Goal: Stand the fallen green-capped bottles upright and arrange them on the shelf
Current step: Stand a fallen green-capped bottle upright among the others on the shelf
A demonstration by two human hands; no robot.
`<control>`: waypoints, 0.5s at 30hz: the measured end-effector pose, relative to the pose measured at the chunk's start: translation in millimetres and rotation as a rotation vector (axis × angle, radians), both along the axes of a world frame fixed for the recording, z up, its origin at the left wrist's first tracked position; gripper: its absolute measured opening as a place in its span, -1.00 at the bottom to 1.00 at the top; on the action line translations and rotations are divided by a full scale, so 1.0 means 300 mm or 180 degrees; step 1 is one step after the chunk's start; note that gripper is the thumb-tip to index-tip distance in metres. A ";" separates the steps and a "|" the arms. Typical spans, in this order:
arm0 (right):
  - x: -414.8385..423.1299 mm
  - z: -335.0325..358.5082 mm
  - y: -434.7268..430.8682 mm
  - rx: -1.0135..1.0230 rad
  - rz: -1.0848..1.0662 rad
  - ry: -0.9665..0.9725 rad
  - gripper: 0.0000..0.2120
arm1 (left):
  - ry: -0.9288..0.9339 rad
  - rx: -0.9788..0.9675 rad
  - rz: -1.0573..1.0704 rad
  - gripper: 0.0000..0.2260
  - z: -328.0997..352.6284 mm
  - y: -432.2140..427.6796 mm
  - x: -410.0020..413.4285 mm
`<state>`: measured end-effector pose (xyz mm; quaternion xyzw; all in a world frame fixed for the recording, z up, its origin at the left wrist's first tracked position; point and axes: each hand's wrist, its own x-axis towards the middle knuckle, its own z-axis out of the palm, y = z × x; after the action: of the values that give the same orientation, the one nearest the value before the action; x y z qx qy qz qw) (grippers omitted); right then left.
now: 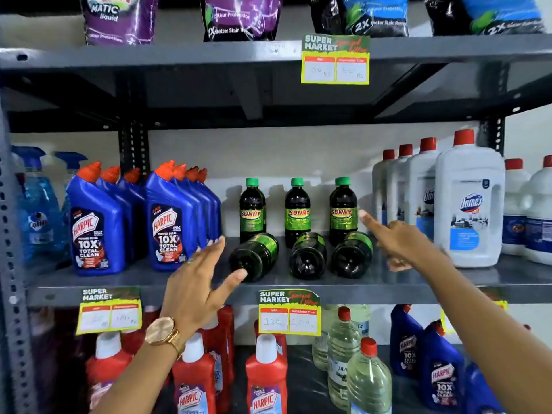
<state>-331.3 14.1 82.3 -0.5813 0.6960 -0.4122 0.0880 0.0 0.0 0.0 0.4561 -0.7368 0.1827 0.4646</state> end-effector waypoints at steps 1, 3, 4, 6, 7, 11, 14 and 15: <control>-0.002 -0.004 -0.009 0.0296 -0.0048 -0.0062 -0.14 | -0.0080 0.0138 0.0245 -0.10 0.006 -0.011 0.004; -0.002 -0.011 -0.052 0.0645 -0.0119 -0.0164 -0.07 | -0.0631 0.0285 0.0744 -0.08 0.002 -0.043 0.011; 0.005 -0.014 -0.065 0.0781 -0.0112 -0.0293 -0.05 | -0.0851 0.0330 0.0885 -0.10 0.005 -0.046 0.009; 0.017 -0.015 -0.098 0.0922 -0.0024 -0.0473 -0.06 | -0.1044 0.0151 0.0999 -0.18 -0.004 -0.060 0.003; 0.019 -0.012 -0.113 0.0975 0.0003 -0.0605 -0.12 | -0.1072 -0.0003 0.0985 -0.23 -0.010 -0.067 0.005; 0.011 -0.012 -0.145 0.1137 0.0045 -0.0976 -0.42 | -0.1280 -0.0391 0.0855 -0.30 0.006 -0.110 0.023; -0.007 -0.048 -0.161 0.0799 0.0173 -0.1371 -0.45 | -0.1294 -0.0409 0.0756 -0.29 0.017 -0.120 0.029; -0.018 -0.066 -0.166 0.0579 0.0207 -0.1517 -0.44 | -0.1252 -0.0411 0.0778 -0.28 0.013 -0.116 0.026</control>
<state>-336.8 -35.9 62.4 -0.4795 0.6708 -0.4702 0.3147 7.9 -34.7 3.8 0.4668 -0.7392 0.3695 0.3148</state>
